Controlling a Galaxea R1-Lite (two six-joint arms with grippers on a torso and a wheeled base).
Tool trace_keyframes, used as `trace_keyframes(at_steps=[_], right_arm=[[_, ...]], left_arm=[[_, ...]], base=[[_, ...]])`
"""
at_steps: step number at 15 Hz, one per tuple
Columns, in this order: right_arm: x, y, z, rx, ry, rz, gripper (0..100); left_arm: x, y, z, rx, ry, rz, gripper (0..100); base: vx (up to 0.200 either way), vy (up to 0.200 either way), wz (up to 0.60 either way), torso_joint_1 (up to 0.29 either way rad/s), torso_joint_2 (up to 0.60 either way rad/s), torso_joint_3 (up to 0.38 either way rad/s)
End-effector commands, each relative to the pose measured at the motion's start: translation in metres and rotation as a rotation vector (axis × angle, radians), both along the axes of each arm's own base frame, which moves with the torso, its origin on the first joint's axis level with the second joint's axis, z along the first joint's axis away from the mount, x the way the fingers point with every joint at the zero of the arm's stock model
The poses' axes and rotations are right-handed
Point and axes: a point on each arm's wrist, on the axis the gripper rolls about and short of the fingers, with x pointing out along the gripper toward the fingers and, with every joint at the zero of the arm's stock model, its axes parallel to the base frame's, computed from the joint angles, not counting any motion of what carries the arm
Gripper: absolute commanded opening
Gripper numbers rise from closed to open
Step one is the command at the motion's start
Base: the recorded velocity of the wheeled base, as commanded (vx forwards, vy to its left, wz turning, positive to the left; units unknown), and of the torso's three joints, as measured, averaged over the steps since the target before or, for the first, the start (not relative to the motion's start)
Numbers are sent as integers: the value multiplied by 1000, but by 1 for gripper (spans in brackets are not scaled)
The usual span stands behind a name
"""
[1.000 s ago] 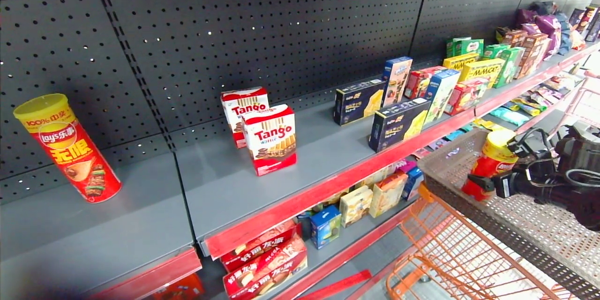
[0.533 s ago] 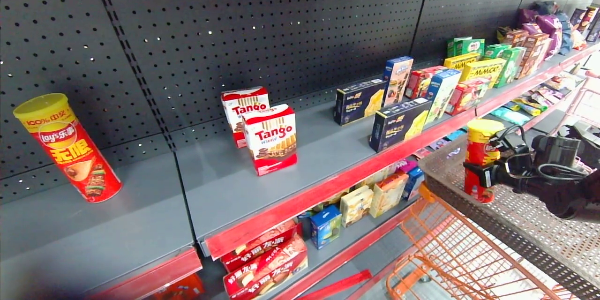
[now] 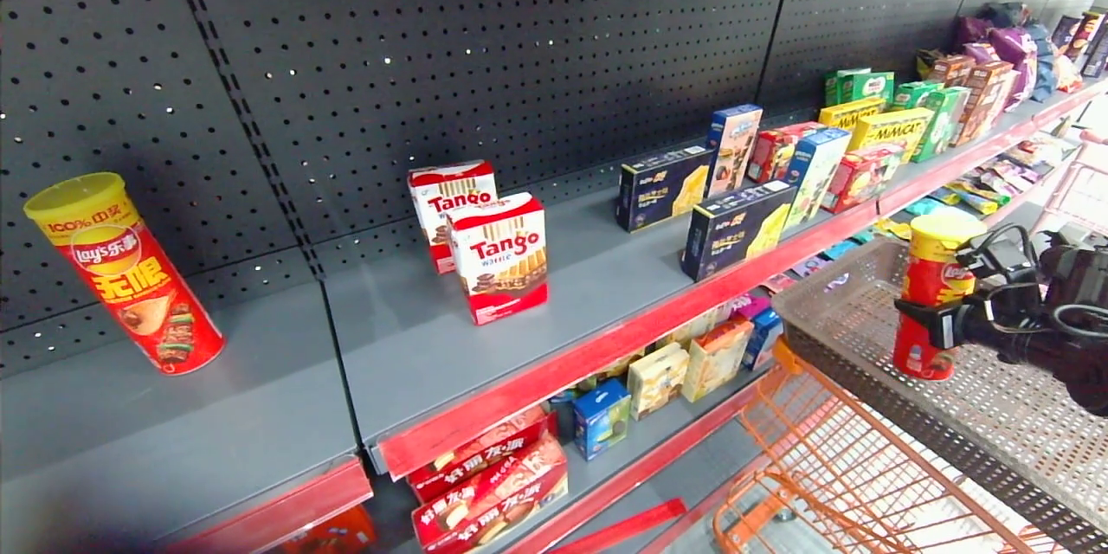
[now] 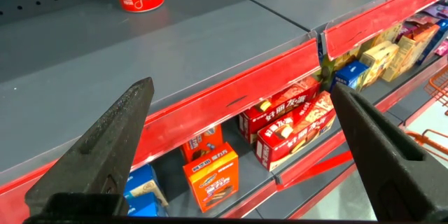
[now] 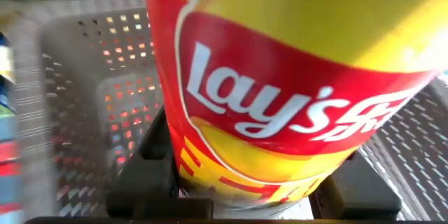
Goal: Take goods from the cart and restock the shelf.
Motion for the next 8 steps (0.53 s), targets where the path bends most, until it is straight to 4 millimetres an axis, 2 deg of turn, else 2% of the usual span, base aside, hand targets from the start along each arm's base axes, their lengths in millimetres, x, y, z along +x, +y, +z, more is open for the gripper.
trace_keyframes(at_steps=[1,4,5,6,7,8], right_arm=[[-61,12,64,62,-139,-50,0],[-125,36,99,116,-165,-173,0],[-125,36,99,116,-165,-173,0],[-164,57,115,119,-182,-201,0],[-168,59,115,117,-184,-200,0],[-219,84,125,110,-214,-195,0]], left_arm=[[0,0,0,0,1,0,100],[0,0,0,0,1,0,100],[0,0,0,0,1,0,100],[0,0,0,0,1,0,100],[0,0,0,0,1,0,100],[0,0,0,0,1,0,100]], base=[[0,0,0,0,0,0],[0,0,0,0,0,0],[0,0,0,0,0,0],[0,0,0,0,0,0],[0,0,0,0,0,0],[0,0,0,0,0,0]])
